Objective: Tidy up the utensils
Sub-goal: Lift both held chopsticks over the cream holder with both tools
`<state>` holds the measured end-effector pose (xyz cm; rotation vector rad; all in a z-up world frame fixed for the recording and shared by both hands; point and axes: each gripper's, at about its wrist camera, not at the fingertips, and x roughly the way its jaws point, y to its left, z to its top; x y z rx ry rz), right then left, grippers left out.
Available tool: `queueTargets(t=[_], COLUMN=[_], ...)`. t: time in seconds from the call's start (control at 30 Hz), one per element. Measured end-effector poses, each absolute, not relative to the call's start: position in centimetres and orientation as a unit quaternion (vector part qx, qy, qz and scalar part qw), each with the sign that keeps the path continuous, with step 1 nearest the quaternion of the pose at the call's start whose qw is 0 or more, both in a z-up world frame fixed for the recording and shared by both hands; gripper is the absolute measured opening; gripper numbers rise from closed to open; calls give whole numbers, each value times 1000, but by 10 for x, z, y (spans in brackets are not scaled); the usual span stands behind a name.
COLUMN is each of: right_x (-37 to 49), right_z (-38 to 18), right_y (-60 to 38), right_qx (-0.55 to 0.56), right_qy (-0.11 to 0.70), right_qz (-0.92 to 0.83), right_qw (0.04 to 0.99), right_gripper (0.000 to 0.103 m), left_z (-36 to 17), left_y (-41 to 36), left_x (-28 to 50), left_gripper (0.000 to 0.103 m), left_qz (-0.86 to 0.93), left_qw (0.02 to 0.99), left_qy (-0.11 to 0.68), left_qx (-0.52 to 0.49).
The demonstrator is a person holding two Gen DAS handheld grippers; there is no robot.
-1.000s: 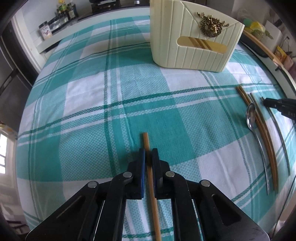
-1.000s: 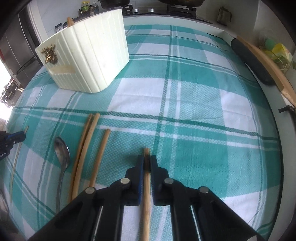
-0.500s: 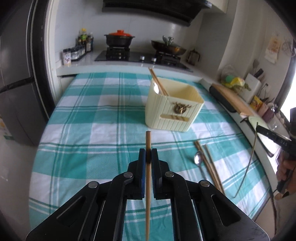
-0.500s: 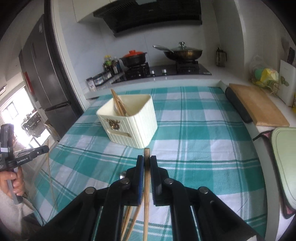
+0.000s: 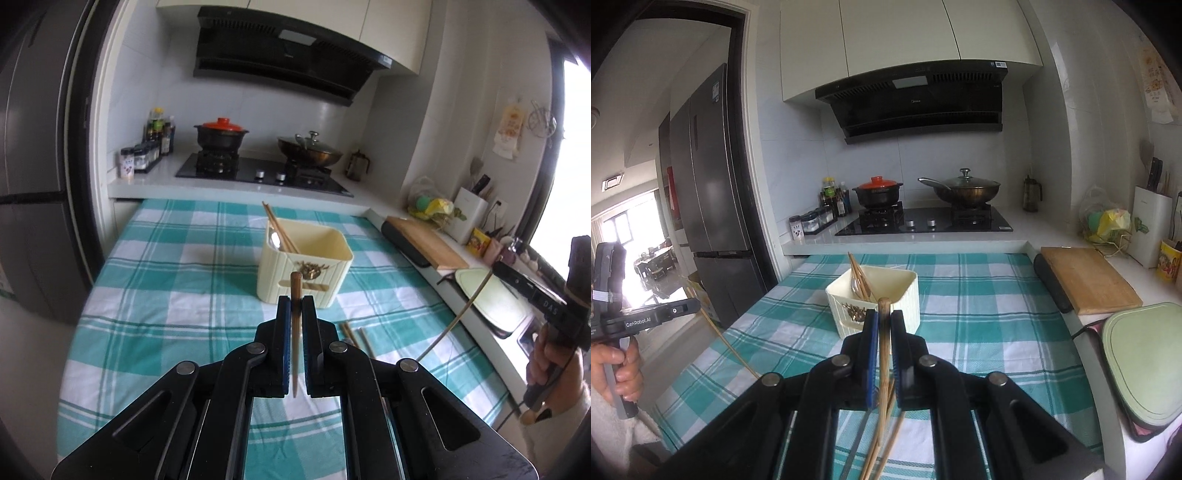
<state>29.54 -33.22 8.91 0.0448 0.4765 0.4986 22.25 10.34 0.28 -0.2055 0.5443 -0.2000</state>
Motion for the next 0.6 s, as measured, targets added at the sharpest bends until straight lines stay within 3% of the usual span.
queueTargets(t=[0.6], right_x=[334], right_z=[138], right_y=[-316], right_qx=[27], right_qy=[204], right_qz=[257], right_qw=[944], right_gripper=[7], left_z=[65], left_y=[100], left_x=[249], left_gripper=[4], left_qz=[-113], left_qw=[964], left_qy=[223], left_qx=[-92])
